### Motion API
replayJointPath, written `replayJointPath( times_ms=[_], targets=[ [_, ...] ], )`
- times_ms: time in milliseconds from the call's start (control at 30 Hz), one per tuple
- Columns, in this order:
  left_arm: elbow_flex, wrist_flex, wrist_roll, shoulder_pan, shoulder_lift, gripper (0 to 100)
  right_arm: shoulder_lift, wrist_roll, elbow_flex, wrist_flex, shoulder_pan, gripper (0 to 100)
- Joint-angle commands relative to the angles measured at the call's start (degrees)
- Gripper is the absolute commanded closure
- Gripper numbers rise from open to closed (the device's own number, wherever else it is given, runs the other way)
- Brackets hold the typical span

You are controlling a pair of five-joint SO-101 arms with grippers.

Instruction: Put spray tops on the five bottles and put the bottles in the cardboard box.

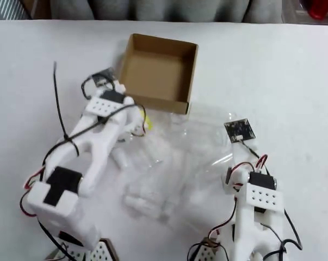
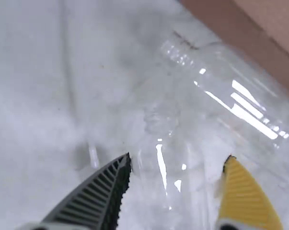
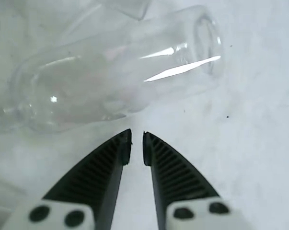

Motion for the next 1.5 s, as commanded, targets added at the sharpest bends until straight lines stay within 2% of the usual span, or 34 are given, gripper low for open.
replayJointPath(
  times_ms=[0,433,500,600,633,700,833,1067,1200,1333,1467],
  targets=[
    [4.57,-5.27,-0.44,2.59,-5.32,70,-0.66,0.53,-0.44,-0.75,-0.66,98.3],
    [6.77,-9.14,-0.26,2.68,-5.14,71,-0.66,0.62,-0.44,-0.75,-0.66,98.3],
    [6.77,-9.93,-0.35,2.68,-5.14,78,-0.66,0.62,-0.44,-0.75,-0.66,98.3],
    [6.51,-11.69,-0.70,2.68,-5.23,97,-0.66,0.62,-0.44,-0.75,-0.66,98.3],
    [6.33,-11.96,-1.93,2.59,-5.41,99,-0.66,0.62,-0.44,-0.75,-0.66,98.3],
    [6.24,-11.87,-3.60,2.59,-5.76,93,-0.66,0.62,-0.44,-0.84,-0.66,98.3],
    [4.40,-10.55,-5.63,2.59,-7.87,99,-0.66,0.62,-0.35,-1.80,-0.66,98.3],
    [5.89,-2.81,-18.37,0.22,-23.08,98,-0.66,0.62,-0.09,-1.89,-0.66,98.3],
    [9.93,-1.05,-26.73,-8.04,-29.05,98,-0.66,0.62,0.26,-1.98,-0.40,98.3],
    [13.36,-1.32,-40.88,-17.89,-29.76,98,-0.66,0.62,0.26,-1.98,-0.40,98.3],
    [15.38,-0.70,-53.80,-24.66,-29.76,98,-0.66,0.62,0.26,-1.98,-0.31,98.3]
  ],
)
